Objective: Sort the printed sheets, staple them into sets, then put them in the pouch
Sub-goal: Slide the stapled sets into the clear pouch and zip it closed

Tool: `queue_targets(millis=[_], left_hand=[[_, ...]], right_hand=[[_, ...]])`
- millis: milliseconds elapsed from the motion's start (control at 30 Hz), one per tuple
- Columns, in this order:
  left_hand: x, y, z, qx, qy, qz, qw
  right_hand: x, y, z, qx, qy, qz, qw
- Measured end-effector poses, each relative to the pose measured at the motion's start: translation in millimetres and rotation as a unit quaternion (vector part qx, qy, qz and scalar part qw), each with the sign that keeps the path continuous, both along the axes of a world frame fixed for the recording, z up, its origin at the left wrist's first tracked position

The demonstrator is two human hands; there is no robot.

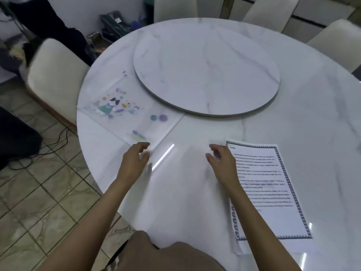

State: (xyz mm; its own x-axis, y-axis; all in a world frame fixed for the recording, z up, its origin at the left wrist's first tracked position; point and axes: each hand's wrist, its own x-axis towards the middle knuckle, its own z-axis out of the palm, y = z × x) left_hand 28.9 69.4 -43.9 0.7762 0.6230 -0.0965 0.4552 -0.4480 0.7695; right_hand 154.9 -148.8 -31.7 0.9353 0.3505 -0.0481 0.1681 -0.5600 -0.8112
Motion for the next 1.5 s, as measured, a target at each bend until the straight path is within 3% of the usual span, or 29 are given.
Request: queue_targets(millis=[333, 700, 1033, 1500], left_hand=[[5.1, 115.9, 1.0, 0.085, 0.02, -0.059, 0.994], [19.7, 191.4, -19.8, 0.151, 0.064, -0.133, 0.977], [17.7, 200.6, -26.8, 0.163, 0.04, -0.153, 0.974], [1.9, 190.4, -17.8, 0.151, 0.052, -0.16, 0.974]], right_hand=[[-13.5, 118.5, -11.6, -0.035, 0.022, 0.022, 0.999], [-6.8, 172.9, -16.2, -0.077, 0.078, -0.071, 0.991], [4.0, 187.1, -16.3, 0.098, 0.229, -0.208, 0.946], [-16.3, 156.5, -9.4, 0.139, 0.286, -0.189, 0.929]])
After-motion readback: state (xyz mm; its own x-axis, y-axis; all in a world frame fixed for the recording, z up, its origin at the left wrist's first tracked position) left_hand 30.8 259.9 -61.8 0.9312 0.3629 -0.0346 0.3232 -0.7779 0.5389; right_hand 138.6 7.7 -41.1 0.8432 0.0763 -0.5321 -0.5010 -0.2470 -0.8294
